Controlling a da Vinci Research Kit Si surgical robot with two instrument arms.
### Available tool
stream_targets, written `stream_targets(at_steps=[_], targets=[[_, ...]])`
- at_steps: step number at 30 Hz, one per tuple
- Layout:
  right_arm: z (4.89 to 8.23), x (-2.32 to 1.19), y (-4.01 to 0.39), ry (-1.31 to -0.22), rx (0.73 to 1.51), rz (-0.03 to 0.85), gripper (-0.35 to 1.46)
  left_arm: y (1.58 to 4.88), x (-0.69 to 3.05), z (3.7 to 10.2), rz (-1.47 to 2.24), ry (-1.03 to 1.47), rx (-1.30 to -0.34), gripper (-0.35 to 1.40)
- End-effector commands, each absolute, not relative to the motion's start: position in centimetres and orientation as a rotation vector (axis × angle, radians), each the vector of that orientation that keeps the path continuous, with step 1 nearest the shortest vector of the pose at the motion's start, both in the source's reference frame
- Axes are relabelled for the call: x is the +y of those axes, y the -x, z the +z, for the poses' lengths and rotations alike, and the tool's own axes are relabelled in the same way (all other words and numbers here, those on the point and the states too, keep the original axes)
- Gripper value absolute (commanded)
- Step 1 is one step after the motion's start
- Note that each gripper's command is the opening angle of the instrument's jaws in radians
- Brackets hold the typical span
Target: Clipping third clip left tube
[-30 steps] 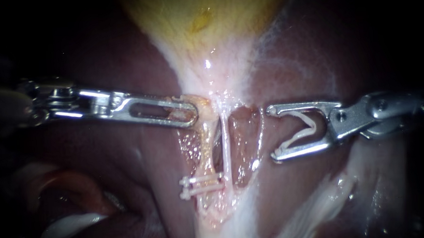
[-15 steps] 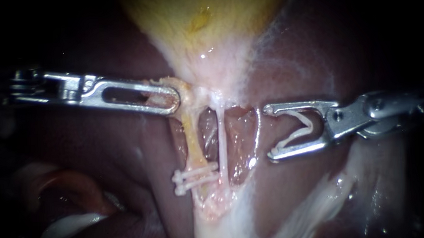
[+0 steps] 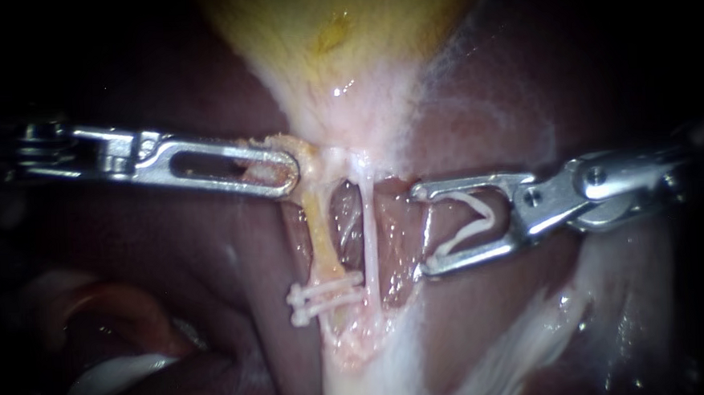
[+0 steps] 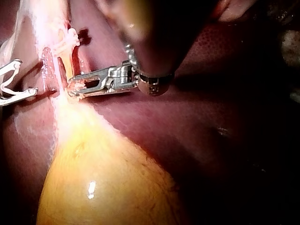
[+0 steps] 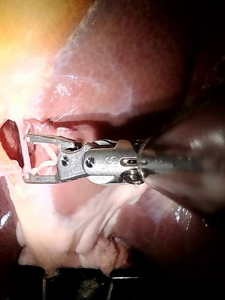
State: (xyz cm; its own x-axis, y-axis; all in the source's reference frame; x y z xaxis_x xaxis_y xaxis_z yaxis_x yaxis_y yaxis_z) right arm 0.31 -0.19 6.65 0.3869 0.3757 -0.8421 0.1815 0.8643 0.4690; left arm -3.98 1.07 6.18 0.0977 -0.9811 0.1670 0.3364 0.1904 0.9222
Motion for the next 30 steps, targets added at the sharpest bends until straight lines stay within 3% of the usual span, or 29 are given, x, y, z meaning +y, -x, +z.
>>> stream_targets(at_steps=[1, 9, 22, 30], targets=[[6.68, -0.22, -0.35, -0.562, 1.183, 0.142, 0.48, 3.98, 1.06, 6.19, -1.174, -0.852, -0.984, -0.35], [6.8, -0.29, -0.71, -0.621, 1.158, 0.235, 0.49, 3.98, 1.06, 6.18, -1.174, -0.852, -0.984, -0.35], [7.15, -0.41, -1.16, -0.676, 1.134, 0.298, 0.49, 3.99, 1.05, 6.16, -1.175, -0.851, -0.984, -0.35], [7.18, -0.37, -1.33, -0.738, 1.18, 0.345, 0.48, 4.0, 1.05, 6.17, -1.175, -0.851, -0.984, -0.35]])
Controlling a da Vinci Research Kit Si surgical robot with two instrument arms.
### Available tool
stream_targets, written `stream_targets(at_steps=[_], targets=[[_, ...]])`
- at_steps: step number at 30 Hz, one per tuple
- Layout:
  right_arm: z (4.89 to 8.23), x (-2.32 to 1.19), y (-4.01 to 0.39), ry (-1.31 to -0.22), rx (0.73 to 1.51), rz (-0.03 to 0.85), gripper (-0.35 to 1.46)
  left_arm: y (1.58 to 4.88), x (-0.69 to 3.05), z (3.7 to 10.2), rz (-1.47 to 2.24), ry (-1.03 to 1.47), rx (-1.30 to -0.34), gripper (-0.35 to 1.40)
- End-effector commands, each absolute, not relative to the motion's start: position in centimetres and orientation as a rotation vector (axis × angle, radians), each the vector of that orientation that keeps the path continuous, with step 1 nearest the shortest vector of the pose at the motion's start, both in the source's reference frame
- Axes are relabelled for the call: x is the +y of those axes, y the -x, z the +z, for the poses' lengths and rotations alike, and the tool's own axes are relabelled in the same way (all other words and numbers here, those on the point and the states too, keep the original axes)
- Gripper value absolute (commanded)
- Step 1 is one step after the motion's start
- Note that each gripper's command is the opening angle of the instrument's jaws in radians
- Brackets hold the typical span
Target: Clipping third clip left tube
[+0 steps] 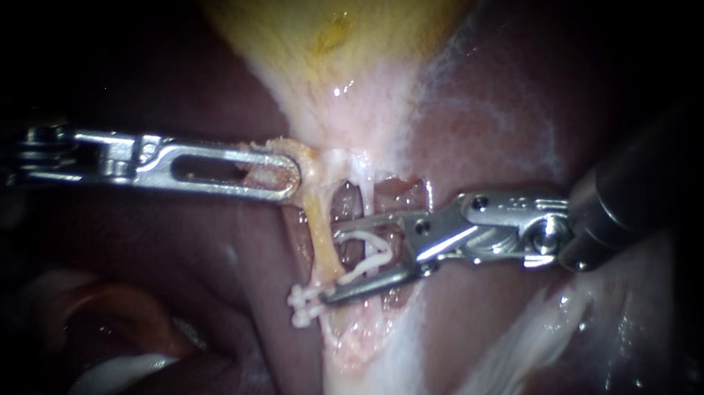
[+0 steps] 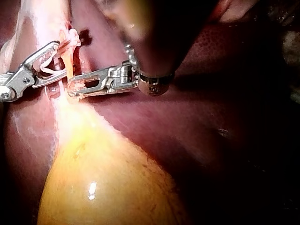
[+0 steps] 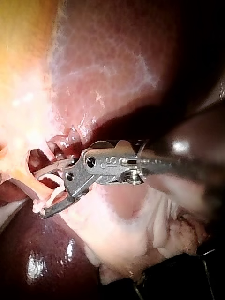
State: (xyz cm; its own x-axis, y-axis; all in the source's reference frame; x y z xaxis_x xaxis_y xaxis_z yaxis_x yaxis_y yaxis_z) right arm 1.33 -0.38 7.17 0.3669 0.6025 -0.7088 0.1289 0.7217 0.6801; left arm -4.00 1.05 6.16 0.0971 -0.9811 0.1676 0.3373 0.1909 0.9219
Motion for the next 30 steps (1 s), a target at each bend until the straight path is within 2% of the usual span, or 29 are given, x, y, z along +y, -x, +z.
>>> stream_targets(at_steps=[1, 12, 20, 30], targets=[[7.18, -0.37, -1.35, -0.741, 1.187, 0.352, 0.48, 4.0, 1.05, 6.17, -1.175, -0.851, -0.984, -0.35], [7.21, -0.33, -1.52, -0.861, 1.263, 0.442, 0.46, 4.03, 1.05, 6.18, -1.177, -0.849, -0.984, -0.35], [7.25, -0.25, -1.59, -0.899, 1.303, 0.493, 0.46, 4.02, 1.07, 6.21, -1.175, -0.851, -0.984, -0.35], [7.34, -0.13, -1.56, -0.929, 1.315, 0.545, 0.45, 4.02, 1.08, 6.2, -1.175, -0.852, -0.984, -0.35]])
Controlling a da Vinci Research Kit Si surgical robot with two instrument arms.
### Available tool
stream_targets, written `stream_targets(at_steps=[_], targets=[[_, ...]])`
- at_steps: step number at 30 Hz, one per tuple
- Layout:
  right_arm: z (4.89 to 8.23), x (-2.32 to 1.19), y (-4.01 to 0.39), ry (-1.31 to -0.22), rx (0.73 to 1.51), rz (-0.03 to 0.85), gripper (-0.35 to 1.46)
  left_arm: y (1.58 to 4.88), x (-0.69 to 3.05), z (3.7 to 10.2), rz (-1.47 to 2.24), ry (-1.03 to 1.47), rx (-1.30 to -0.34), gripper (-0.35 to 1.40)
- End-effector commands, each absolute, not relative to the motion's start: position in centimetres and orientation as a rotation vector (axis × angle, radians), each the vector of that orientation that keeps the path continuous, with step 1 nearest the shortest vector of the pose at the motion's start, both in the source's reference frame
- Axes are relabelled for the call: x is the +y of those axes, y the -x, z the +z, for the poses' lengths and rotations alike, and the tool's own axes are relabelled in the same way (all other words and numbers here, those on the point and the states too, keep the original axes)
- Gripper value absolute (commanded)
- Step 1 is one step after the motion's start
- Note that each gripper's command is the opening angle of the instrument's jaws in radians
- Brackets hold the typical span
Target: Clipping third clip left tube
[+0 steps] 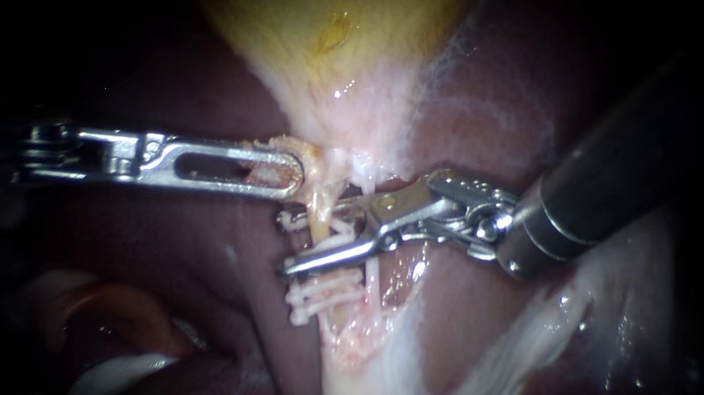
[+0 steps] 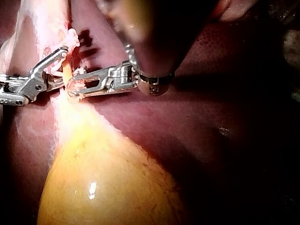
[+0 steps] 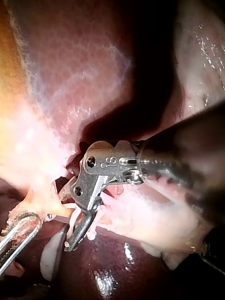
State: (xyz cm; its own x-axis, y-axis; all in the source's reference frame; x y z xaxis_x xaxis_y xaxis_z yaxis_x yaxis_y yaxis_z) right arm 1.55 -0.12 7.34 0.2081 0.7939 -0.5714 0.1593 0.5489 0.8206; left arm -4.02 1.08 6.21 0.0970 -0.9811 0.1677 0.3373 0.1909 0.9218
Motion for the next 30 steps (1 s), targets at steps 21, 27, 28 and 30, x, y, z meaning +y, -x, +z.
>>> stream_targets(at_steps=[21, 27, 28, 30], targets=[[7.33, -0.14, -1.42, -1.011, 1.311, 0.632, -0.35, 4.0, 1.11, 6.21, -1.174, -0.854, -0.984, -0.35], [7.34, -0.14, -1.38, -1.007, 1.279, 0.632, -0.35, 4.0, 1.11, 6.22, -1.173, -0.854, -0.984, -0.35], [7.34, -0.14, -1.37, -1.008, 1.279, 0.632, -0.35, 4.0, 1.11, 6.22, -1.173, -0.854, -0.984, -0.35], [7.34, -0.14, -1.37, -1.008, 1.279, 0.632, -0.35, 4.0, 1.11, 6.22, -1.173, -0.854, -0.984, -0.35]])
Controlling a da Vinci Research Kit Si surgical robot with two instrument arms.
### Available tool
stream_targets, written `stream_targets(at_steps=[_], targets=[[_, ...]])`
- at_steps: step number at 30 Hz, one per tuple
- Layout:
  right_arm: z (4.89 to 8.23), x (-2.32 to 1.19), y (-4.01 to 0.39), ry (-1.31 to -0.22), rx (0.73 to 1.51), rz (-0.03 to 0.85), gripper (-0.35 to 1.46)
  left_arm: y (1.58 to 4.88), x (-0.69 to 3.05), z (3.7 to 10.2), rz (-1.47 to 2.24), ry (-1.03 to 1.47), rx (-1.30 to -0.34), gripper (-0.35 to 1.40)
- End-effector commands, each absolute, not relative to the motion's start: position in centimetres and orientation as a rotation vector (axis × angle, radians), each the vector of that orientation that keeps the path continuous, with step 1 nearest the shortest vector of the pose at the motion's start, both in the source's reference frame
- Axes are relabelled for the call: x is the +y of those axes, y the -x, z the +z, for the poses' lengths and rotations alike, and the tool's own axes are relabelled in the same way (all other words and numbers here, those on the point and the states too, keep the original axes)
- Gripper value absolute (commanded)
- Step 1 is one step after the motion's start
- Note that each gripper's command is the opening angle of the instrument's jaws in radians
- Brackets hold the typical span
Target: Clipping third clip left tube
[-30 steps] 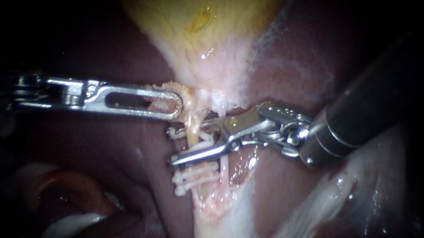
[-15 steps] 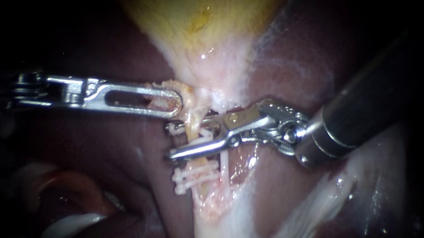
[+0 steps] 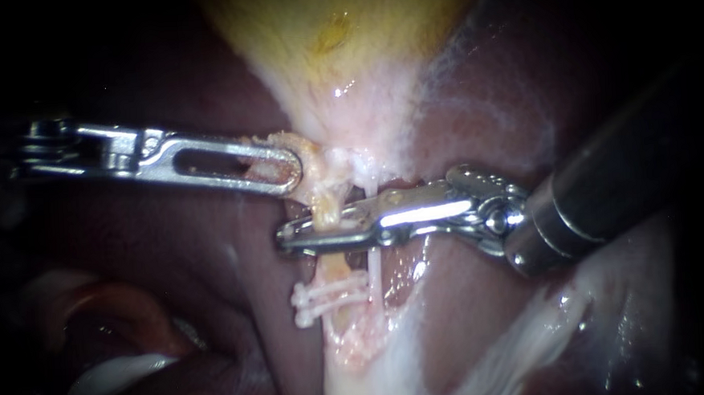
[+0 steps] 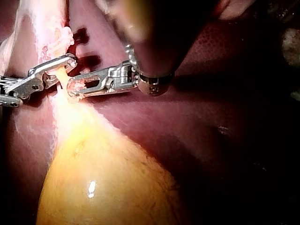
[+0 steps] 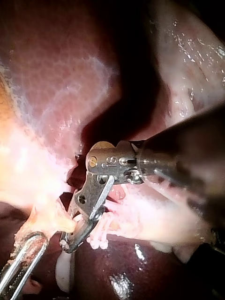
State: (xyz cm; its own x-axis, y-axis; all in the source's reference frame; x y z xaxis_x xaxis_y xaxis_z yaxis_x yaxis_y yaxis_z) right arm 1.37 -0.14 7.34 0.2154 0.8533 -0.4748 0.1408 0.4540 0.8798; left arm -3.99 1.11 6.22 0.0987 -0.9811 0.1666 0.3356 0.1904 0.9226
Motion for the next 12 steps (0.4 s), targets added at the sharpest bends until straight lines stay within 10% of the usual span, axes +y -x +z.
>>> stream_targets(at_steps=[1, 12], targets=[[7.34, -0.14, -1.37, -1.008, 1.279, 0.632, -0.35, 4.0, 1.11, 6.22, -1.173, -0.854, -0.984, -0.35], [7.36, -0.13, -1.36, -1.008, 1.279, 0.631, -0.35, 4.0, 1.1, 6.23, -1.173, -0.853, -0.984, -0.35]])
